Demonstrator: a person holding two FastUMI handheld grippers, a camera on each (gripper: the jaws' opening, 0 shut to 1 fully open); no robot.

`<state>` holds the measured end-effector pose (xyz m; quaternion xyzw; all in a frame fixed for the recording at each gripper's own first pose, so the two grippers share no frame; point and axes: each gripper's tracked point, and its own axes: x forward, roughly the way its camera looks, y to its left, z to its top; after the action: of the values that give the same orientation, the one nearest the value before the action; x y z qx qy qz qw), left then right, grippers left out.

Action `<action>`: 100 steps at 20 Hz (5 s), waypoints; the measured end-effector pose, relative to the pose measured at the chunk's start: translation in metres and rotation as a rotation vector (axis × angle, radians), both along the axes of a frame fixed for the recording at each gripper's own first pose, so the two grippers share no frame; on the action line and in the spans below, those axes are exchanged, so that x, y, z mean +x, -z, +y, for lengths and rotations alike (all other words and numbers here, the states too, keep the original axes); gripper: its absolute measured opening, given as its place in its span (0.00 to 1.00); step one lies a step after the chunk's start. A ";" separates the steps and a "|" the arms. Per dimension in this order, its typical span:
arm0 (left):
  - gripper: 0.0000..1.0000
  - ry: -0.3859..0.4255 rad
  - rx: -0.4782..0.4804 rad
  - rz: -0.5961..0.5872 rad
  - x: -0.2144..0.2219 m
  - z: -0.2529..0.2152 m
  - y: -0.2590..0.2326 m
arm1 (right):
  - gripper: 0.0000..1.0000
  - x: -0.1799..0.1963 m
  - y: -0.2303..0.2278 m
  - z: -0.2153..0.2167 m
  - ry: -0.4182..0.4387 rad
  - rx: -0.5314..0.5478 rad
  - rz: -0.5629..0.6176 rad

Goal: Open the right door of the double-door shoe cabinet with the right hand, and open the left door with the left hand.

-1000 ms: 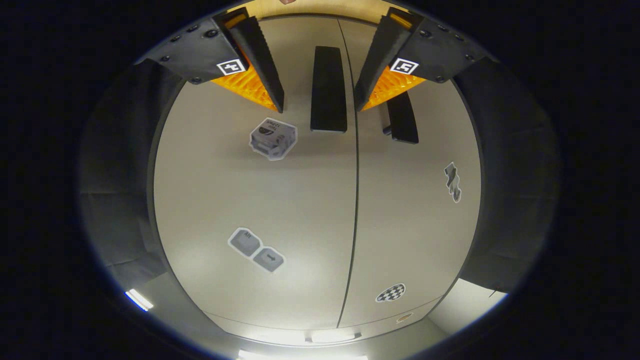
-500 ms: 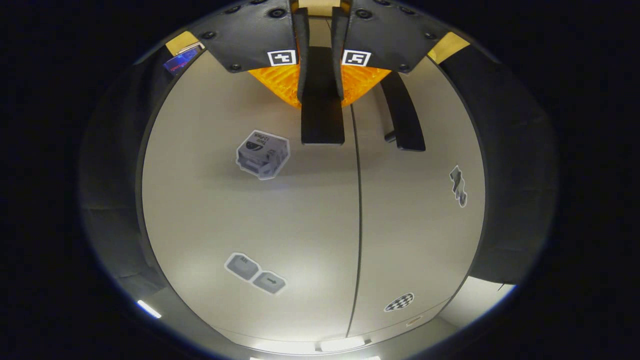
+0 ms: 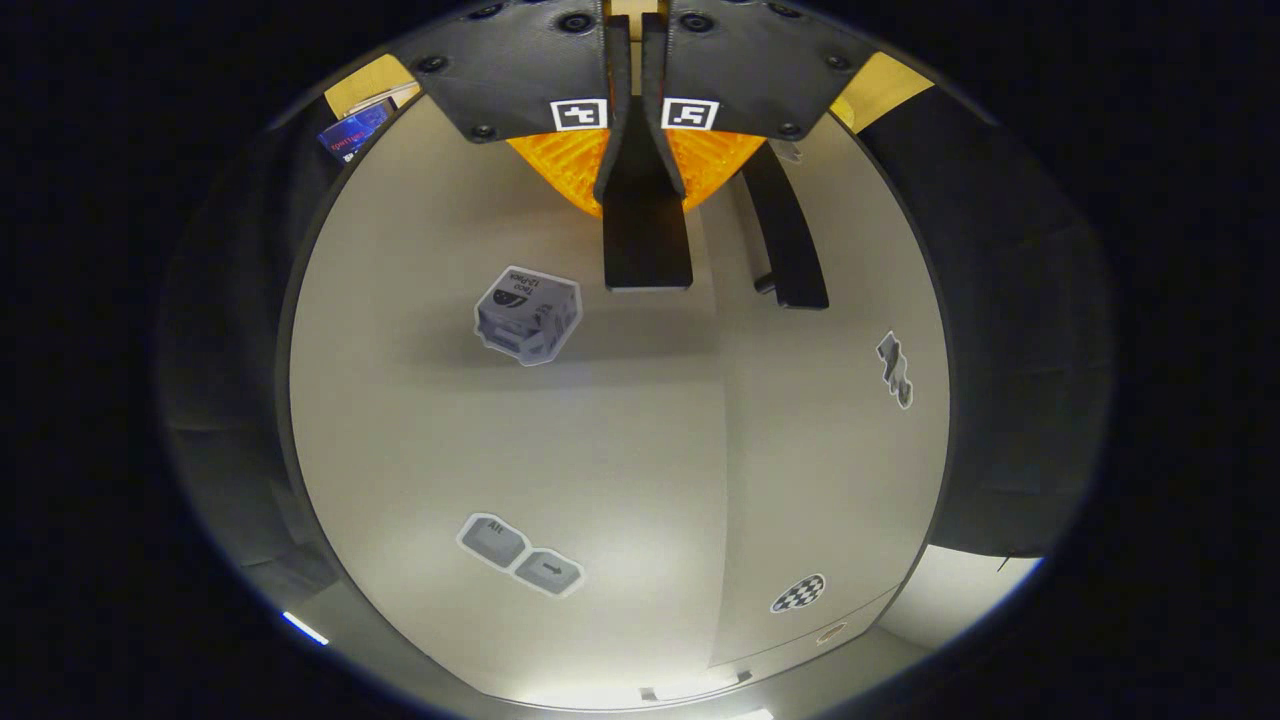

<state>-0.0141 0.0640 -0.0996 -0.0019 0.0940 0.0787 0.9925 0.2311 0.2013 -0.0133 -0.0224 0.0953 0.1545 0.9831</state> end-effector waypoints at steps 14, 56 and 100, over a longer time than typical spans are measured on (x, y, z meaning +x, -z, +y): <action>0.98 0.113 0.042 -0.022 -0.044 -0.047 -0.023 | 0.02 -0.009 0.000 -0.015 -0.027 0.040 -0.013; 0.95 0.349 -0.106 0.037 0.005 -0.122 0.019 | 0.07 -0.025 -0.019 -0.126 0.107 0.114 -0.085; 0.97 0.300 0.050 -0.145 0.303 -0.241 -0.086 | 0.98 0.005 0.033 -0.312 0.533 0.190 0.034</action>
<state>0.2891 -0.1769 -0.0133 0.0312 0.0193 -0.0682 0.9970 0.2361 -0.1109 -0.0460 0.0985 0.0993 -0.1010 0.9850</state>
